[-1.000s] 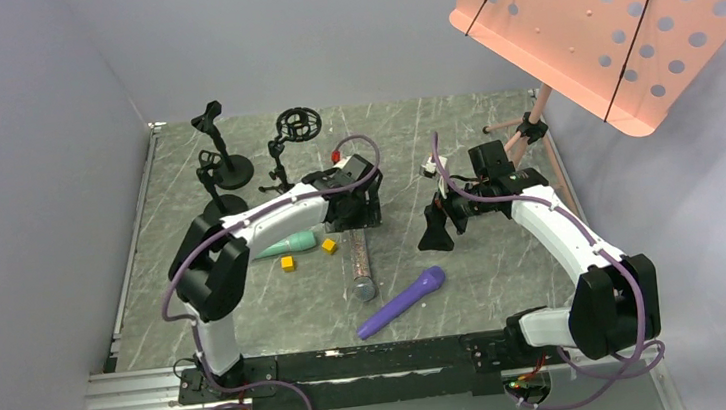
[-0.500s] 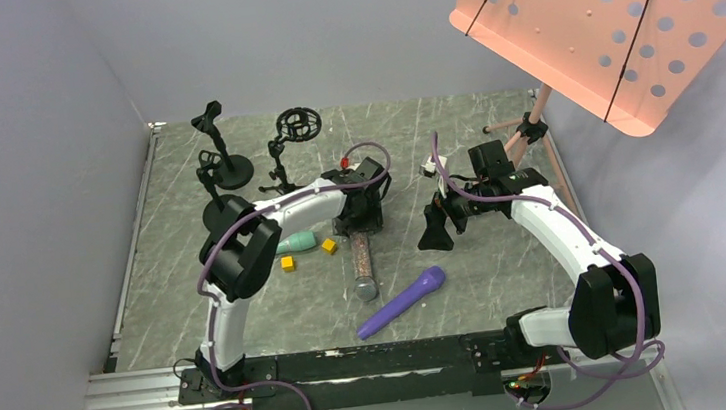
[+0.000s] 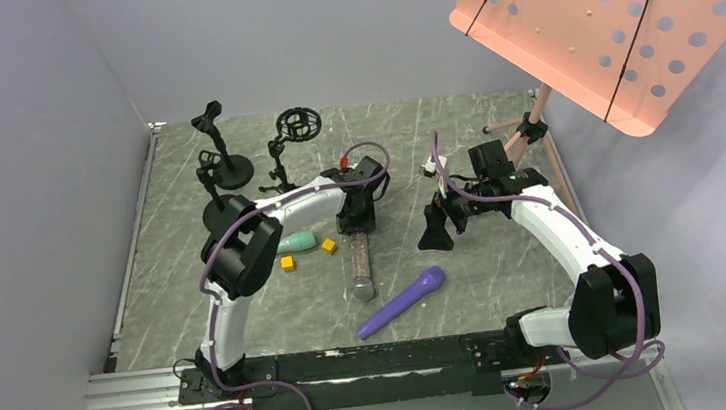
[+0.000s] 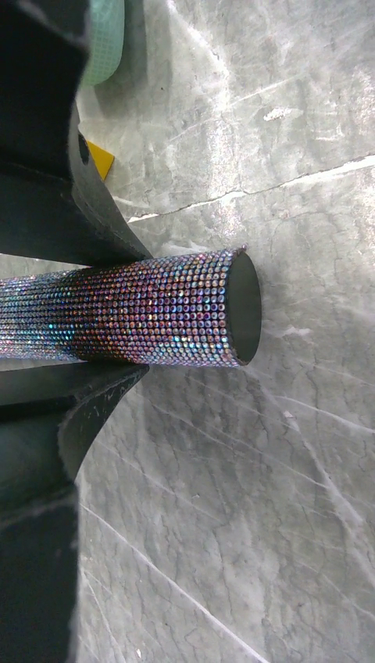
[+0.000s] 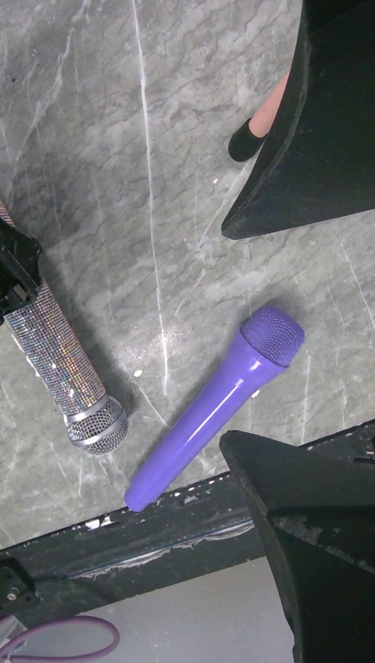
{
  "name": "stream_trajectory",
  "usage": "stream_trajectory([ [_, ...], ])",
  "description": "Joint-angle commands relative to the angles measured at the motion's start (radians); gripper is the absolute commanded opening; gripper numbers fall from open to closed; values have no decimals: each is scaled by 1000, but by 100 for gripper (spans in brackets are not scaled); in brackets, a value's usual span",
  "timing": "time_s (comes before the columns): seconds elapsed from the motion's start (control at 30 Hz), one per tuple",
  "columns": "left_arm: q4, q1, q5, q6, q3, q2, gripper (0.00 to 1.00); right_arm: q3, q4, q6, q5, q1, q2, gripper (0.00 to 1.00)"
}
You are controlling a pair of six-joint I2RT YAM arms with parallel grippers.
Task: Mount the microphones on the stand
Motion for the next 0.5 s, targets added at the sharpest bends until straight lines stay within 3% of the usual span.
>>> stream_trajectory([
  [0.0,11,-1,18,14,29,12,41,11,19,1,-10,4,-13,100],
  [0.23,89,5,29,47,-19,-111,6,7,17,-4,-29,4,-24,100],
  [0.33,170,7,49,62,-76,-217,0,2,15,-7,-67,4,-17,100],
  [0.47,270,12,82,68,-126,-345,0,16,-11,-21,-136,6,18,100],
])
